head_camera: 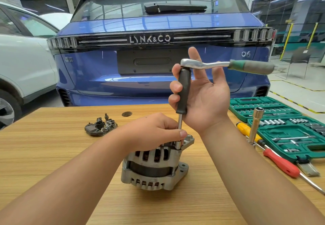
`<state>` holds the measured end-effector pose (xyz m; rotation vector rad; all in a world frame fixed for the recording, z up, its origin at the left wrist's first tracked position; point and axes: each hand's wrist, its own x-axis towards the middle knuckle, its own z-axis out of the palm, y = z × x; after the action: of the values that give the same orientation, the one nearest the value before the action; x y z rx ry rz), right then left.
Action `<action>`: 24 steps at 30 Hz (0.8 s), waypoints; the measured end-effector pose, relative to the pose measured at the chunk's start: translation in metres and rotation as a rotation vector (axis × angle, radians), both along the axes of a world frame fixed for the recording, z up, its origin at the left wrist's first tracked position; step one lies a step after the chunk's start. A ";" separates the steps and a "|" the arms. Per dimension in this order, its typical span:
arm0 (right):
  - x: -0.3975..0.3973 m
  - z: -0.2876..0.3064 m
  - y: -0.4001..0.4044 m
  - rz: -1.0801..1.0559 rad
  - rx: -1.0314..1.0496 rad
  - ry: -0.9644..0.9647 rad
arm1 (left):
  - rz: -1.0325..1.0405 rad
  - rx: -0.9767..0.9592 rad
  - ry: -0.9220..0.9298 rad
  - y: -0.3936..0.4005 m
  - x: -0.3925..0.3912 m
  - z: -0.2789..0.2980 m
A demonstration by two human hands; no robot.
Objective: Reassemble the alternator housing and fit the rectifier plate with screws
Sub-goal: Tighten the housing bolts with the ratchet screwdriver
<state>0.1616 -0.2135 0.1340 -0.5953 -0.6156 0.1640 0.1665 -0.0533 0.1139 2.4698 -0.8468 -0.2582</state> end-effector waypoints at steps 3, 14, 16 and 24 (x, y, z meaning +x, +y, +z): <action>0.002 0.000 0.001 -0.016 -0.030 0.042 | 0.000 -0.001 -0.001 0.001 0.001 0.000; -0.002 0.014 -0.001 -0.166 -0.255 0.189 | 0.004 0.046 -0.036 0.001 0.003 -0.002; -0.001 0.012 -0.004 -0.089 -0.218 0.196 | -0.002 0.041 -0.024 0.002 0.003 -0.002; -0.003 0.008 0.005 -0.134 -0.131 0.095 | -0.022 0.016 -0.030 0.006 0.005 -0.004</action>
<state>0.1591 -0.2086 0.1423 -0.7489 -0.4741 0.1063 0.1716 -0.0473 0.1095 2.4863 -0.8876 -0.2371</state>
